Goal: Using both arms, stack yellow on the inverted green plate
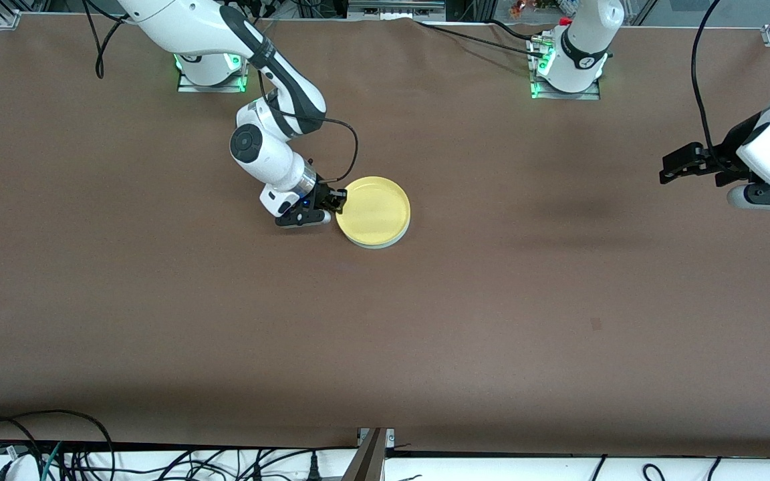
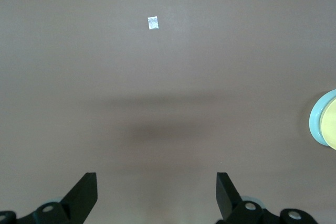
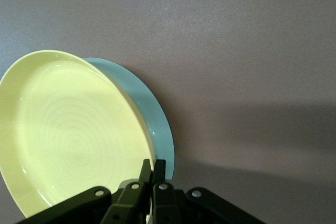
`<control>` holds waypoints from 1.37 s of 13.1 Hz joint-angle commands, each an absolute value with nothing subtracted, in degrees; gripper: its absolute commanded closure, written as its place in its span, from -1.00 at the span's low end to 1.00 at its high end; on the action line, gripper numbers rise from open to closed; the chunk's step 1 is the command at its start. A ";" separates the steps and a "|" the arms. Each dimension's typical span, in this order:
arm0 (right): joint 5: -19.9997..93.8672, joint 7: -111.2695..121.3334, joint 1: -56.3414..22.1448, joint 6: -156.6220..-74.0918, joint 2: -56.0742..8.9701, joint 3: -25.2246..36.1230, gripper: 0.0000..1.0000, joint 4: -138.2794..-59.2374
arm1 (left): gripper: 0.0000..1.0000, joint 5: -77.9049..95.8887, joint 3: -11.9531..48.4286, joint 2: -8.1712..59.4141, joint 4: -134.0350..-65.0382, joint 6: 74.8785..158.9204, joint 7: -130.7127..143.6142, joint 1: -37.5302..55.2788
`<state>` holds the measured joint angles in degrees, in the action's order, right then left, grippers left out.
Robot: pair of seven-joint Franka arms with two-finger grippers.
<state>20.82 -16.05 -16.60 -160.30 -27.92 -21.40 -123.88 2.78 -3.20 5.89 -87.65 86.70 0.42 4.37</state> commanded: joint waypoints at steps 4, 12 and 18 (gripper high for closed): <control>21.71 -16.34 -16.79 -160.58 -26.37 -21.27 -0.67 -125.60 | -1.00 1.67 -2.99 8.08 -84.90 86.48 -0.44 4.13; 21.45 -16.52 -17.13 -150.03 -25.05 -18.46 -1.00 -117.77 | -1.00 1.32 -3.43 8.61 -84.02 86.66 -0.53 3.43; 12.08 -15.65 -16.87 -129.28 -21.45 -9.17 -1.00 -107.81 | -1.00 -1.41 -3.43 9.23 -83.85 86.57 -0.35 2.90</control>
